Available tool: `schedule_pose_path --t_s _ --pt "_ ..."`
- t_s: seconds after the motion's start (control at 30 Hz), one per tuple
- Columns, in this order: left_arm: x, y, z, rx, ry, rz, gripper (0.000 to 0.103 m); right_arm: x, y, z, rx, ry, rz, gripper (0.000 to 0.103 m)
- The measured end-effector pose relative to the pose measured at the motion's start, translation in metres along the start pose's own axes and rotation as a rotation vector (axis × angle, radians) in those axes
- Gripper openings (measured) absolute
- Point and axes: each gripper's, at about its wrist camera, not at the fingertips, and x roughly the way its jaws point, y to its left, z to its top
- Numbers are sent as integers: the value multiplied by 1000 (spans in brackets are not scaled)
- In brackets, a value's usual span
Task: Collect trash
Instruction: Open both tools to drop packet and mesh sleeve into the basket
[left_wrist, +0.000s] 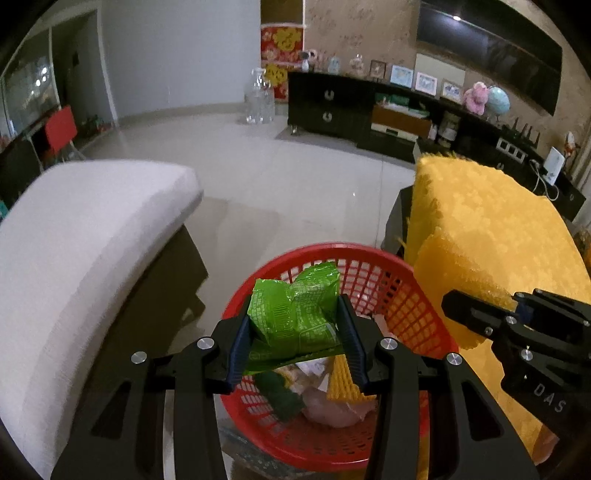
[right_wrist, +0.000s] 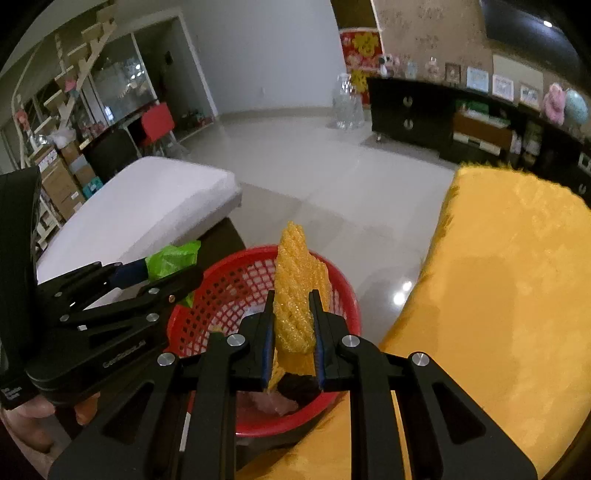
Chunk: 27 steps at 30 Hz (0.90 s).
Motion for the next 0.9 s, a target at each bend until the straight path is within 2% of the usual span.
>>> schedule_pose_path --t_s 0.27,0.37,0.43,0.5,0.57,0.63,0.83,0.9 --pt "9 4 -2 -9 28 -8 42 18 -1 -7 19 60 29 19" --pt "10 5 -3 -20 35 -10 45 22 -3 -12 35 77 40 23" --pt "10 8 -3 -41 40 -19 49 23 -3 -13 43 84 46 29" --pt "10 12 -2 -61 37 -17 55 23 -5 -14 58 86 53 47" --pt "8 16 -2 -75 27 -8 60 19 -8 -15 81 70 54 55" --pt "5 19 -1 -85 16 -2 67 18 -11 -14 88 68 48 56" --pt "-8 19 5 -95 -46 12 80 9 -18 -10 100 40 21 56" --pt "-13 16 6 -83 -68 29 82 5 -19 -8 98 25 4 60"
